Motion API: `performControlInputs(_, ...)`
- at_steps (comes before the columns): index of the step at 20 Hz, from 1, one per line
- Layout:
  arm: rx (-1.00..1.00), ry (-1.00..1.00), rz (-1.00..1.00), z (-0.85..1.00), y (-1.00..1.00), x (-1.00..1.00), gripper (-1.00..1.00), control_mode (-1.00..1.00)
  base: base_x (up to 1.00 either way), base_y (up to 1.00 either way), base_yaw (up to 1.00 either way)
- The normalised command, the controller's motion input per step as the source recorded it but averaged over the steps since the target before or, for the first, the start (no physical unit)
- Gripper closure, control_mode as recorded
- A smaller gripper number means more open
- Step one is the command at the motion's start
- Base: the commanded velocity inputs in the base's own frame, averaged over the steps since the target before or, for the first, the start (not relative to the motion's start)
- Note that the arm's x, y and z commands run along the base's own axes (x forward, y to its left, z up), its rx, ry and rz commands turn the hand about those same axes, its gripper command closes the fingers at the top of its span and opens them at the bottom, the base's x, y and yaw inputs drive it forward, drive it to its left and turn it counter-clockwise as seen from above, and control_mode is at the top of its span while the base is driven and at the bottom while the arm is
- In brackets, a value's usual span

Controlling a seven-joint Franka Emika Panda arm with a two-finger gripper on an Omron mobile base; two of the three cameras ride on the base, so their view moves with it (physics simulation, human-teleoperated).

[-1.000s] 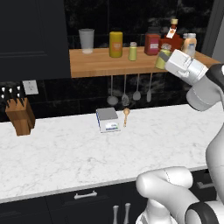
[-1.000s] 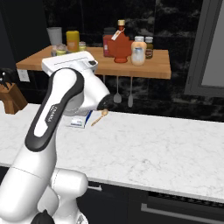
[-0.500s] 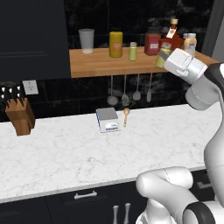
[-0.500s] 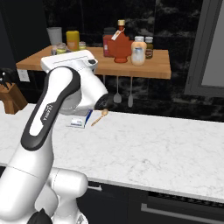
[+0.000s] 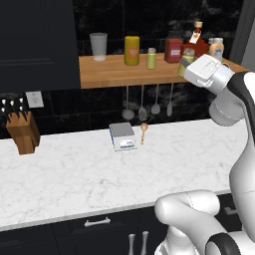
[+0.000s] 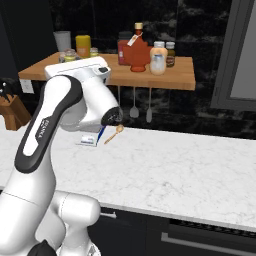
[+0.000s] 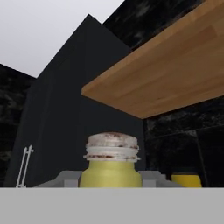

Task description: Put the shaker and condiment bottle from the counter next to their counterparts in the cabinet.

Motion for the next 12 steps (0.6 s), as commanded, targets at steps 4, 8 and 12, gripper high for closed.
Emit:
performControlInputs(4,0.0,0.03,-0.05,-0.01,0.0,0.0,1.0,-1.0,0.0,0.0,0.0)
performControlInputs(8,0.0,0.07,-0.04,-0.13,0.0,0.0,1.0,-1.0,0.0,0.0,0.0)
performControlInputs(12,0.0,0.07,-0.03,-0.07,0.0,0.01,1.0,-1.0,0.0,0.0,0.0)
